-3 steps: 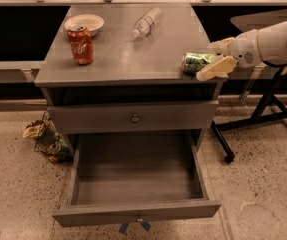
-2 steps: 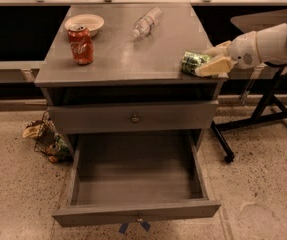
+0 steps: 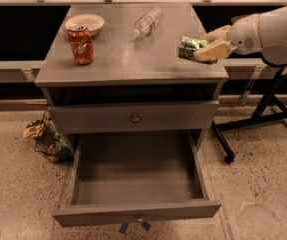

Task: Place green can into paper bowl

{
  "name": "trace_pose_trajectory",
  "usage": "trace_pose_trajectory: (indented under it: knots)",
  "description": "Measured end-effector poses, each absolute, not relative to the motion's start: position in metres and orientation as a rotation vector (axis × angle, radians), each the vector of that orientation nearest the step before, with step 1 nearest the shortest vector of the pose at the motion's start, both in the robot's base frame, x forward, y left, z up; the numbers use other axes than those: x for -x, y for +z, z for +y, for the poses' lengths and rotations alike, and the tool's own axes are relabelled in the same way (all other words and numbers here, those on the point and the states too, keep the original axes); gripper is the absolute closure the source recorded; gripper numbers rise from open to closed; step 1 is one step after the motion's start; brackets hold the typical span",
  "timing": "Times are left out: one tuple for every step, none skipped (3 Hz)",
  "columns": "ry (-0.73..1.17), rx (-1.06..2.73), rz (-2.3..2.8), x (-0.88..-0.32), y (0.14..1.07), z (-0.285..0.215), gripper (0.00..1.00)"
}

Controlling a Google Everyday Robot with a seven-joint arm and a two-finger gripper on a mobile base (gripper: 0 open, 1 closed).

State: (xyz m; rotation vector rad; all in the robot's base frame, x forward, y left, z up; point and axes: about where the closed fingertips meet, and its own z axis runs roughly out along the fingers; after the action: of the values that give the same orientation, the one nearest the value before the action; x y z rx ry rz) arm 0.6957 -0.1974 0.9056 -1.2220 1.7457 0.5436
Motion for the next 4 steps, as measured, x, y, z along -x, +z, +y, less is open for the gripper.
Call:
trace_pose_trajectory:
  knots:
    - [0.47,1.203,1.725,-0.707,0.963,-0.186,1.0]
    - [0.409,1.144,1.799,-0.734,0.99,-0.169,1.0]
    - [0.405,1.054,1.904,-0.768,0.991,-0.133,1.0]
    - [0.463,0.961,1.92,-0.803,0.989,-0.079,1.0]
